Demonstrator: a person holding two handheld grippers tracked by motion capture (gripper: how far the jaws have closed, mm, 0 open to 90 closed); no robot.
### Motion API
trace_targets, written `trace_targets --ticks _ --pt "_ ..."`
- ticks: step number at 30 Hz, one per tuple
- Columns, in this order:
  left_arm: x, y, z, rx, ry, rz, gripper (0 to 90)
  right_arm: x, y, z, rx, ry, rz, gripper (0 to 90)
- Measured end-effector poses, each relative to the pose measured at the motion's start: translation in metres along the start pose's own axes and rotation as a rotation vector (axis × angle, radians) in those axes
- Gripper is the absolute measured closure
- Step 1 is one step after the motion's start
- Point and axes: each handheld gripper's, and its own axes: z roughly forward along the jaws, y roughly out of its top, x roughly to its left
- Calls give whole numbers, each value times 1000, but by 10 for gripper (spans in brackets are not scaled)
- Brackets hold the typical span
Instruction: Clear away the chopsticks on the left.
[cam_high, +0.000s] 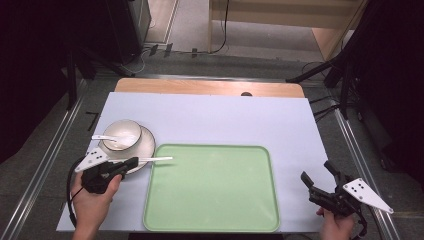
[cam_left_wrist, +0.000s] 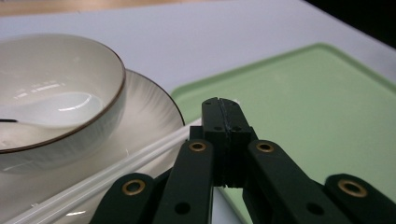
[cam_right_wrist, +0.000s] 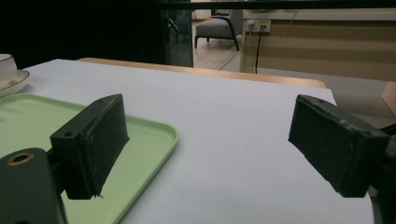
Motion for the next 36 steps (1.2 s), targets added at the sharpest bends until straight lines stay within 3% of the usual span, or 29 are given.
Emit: trace_targets --ticks 1,7,10,19,36 --pt "2 1 7 37 9 -7 900 1 0 0 3 -1 -3 121" --pt "13 1 29 121 39 -49 900 2 0 1 7 0 -9 121" --pt "16 0 36 144 76 -53 900 2 0 1 8 -17 -23 121" --pt "22 3 48 160 102 -62 900 1 0 1 14 -15 -15 121" --pt "31 10 66 99 173 -115 900 2 -2 2 23 -11 -17 121"
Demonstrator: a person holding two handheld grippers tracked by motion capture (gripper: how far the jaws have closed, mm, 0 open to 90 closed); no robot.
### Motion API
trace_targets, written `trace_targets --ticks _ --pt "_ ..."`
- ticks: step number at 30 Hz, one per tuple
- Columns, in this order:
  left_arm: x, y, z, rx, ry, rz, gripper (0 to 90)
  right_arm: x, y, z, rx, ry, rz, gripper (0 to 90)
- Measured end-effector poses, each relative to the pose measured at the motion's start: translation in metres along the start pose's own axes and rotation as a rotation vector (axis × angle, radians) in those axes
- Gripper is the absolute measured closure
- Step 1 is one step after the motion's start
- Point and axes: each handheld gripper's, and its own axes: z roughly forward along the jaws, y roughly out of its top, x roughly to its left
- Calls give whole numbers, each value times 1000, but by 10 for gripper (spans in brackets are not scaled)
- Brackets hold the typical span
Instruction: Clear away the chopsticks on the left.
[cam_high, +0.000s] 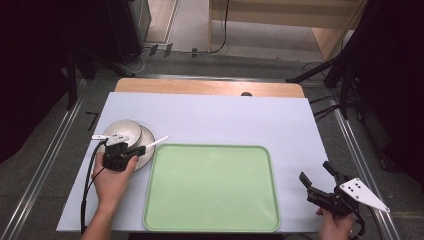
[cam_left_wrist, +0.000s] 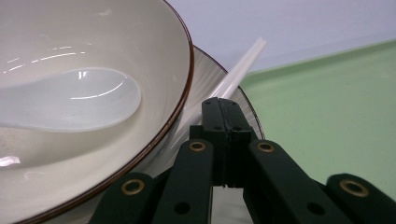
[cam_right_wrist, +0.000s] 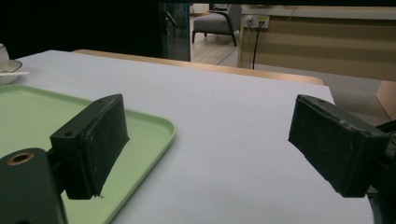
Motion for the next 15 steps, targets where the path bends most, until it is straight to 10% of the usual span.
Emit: trace_targets --ticks 10,15 --pt "-1 0 -2 -21 29 27 849 -1 0 -2 0 0 -2 122" --pt "5 -3 -29 -62 -35 59 750 -2 0 -1 0 -1 -3 124"
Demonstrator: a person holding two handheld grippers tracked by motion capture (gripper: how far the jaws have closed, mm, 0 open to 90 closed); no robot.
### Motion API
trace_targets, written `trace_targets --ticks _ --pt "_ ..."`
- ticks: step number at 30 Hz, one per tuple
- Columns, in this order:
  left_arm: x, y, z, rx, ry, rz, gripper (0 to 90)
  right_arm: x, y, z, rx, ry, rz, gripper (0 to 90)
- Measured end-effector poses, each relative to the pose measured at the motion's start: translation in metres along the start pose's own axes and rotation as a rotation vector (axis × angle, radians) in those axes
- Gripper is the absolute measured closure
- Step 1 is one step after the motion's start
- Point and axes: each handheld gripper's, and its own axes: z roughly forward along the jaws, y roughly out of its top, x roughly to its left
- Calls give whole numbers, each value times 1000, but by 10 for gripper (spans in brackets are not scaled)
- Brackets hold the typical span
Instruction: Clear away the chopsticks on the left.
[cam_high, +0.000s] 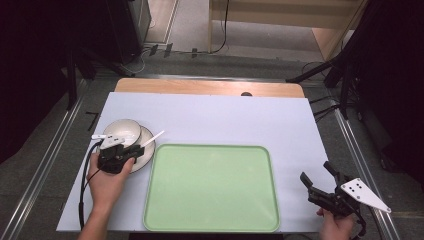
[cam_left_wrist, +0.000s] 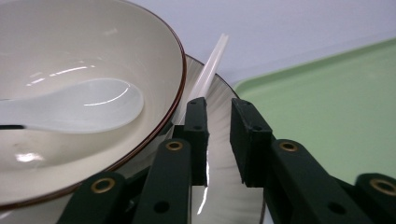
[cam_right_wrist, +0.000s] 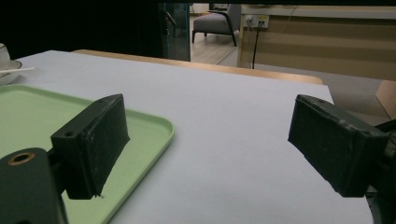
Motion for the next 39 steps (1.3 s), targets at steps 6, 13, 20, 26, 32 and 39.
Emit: trace_targets --ticks 6,13,20,26,32,39 --pt "19 0 -34 3 -137 40 651 1 0 0 2 2 -7 123" --pt "35 -5 -46 36 -102 74 667 1 1 0 4 -1 -6 124" --pt "38 -8 -38 114 -77 80 729 1 0 1 10 -3 -13 123" --pt "36 -10 -32 154 -59 94 737 1 0 1 11 -2 -16 124" --pt "35 -11 -29 175 -61 103 736 1 0 1 12 -3 -16 124" --pt "31 -11 -24 198 -68 108 734 1 0 1 12 -6 -16 124"
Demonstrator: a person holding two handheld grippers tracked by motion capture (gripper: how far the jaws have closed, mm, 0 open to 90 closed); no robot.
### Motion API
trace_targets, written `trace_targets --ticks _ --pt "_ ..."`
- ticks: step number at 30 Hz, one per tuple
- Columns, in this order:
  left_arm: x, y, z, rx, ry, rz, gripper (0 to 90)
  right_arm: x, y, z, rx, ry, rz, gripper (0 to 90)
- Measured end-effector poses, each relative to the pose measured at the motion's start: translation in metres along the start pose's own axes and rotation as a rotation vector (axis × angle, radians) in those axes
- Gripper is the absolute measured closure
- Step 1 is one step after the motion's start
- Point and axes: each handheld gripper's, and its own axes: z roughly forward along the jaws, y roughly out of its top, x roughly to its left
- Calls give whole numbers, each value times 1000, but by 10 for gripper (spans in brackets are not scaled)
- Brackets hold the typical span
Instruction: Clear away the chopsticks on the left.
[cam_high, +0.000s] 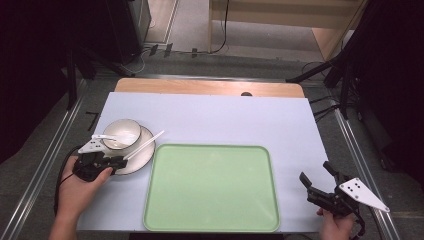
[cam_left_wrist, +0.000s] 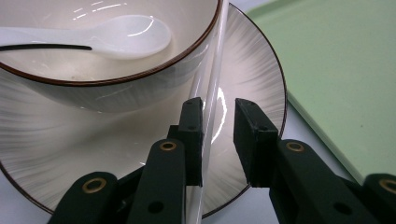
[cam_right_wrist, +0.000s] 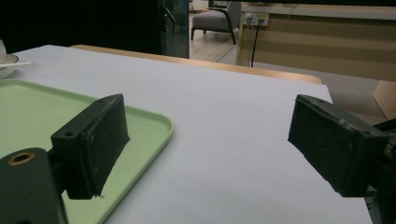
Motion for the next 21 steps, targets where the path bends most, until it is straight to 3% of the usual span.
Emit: trace_targets --ticks 10,16,21 --pt "-5 1 15 58 -3 14 767 1 0 1 2 1 3 124" --pt "-10 1 17 53 9 58 854 1 -1 2 5 3 2 124" --pt "-13 3 12 37 9 65 858 1 -1 2 4 4 -2 124"
